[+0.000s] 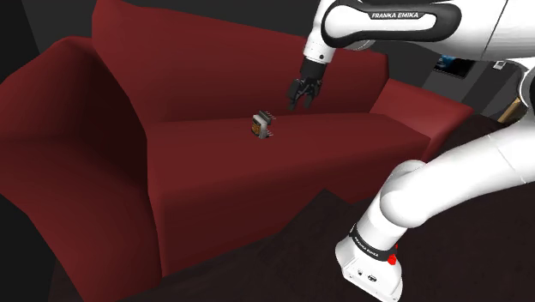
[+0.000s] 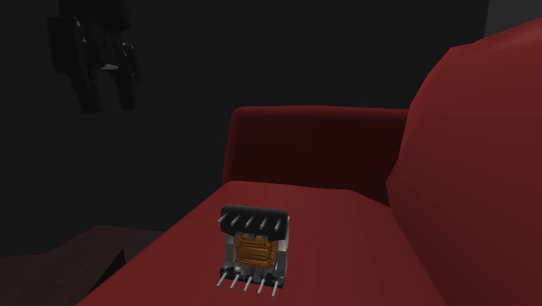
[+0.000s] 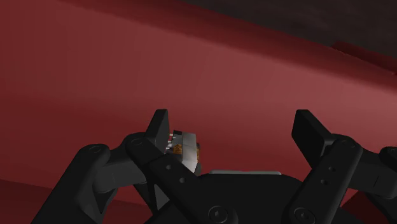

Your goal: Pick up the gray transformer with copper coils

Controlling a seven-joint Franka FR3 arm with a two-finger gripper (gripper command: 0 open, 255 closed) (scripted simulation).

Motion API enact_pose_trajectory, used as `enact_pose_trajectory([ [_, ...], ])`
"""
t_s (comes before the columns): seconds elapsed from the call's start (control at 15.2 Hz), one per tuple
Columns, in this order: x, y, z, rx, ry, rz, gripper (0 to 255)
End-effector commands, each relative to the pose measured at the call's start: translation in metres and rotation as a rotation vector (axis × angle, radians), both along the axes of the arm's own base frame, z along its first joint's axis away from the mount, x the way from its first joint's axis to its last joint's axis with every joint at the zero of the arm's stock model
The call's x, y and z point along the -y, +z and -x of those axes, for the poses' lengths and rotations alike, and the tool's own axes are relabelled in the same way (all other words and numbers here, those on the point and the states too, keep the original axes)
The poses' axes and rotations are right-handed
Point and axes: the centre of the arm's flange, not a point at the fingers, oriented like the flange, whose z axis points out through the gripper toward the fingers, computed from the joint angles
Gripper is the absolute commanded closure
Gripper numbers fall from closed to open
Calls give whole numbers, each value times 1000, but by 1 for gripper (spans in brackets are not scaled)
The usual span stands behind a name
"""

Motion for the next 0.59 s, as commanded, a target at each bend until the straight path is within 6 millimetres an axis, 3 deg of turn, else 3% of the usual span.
enact_pose_trajectory([
  [0.0,11,-12,-22,-5,-3,-4,0],
  [0.53,59,-51,-112,-29,-14,-24,0],
])
